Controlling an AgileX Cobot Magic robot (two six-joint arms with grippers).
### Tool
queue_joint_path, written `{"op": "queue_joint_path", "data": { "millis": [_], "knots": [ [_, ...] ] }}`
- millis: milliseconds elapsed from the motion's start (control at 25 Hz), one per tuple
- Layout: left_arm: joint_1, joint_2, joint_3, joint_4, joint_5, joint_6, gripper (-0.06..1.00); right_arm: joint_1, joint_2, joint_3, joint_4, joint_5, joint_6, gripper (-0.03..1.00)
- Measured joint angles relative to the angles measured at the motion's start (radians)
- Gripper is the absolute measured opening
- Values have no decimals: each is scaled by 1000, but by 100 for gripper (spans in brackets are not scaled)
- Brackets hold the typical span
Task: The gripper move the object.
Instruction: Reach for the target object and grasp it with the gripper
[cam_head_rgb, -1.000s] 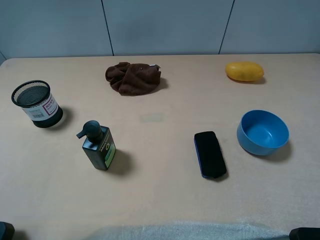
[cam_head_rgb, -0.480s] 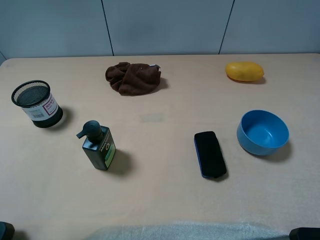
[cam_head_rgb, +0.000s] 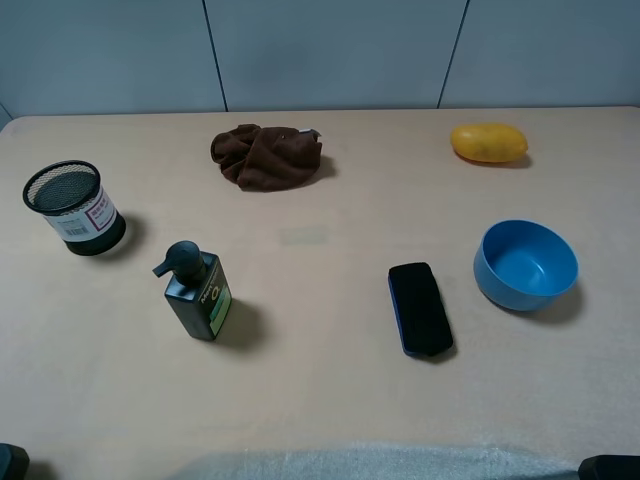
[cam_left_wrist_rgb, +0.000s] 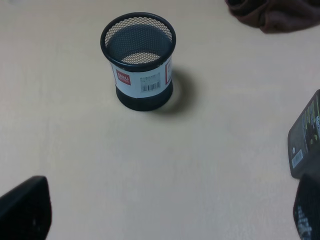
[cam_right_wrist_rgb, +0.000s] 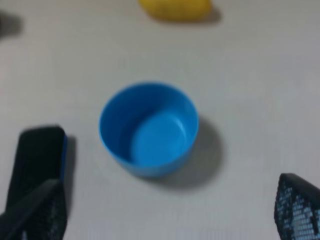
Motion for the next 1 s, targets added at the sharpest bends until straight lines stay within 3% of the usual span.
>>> {"op": "queue_joint_path", "data": {
  "millis": [280,760,1000],
  "knots": [
    [0,0,0,0,0,0,98,0,240,-11,-2,8,0,63],
    [0,0,0,0,0,0,98,0,635,-160,-37,11,0,63],
    [0,0,0,-1,0,0,98,0,803,-225,-96,8,18,63]
  ]
}}
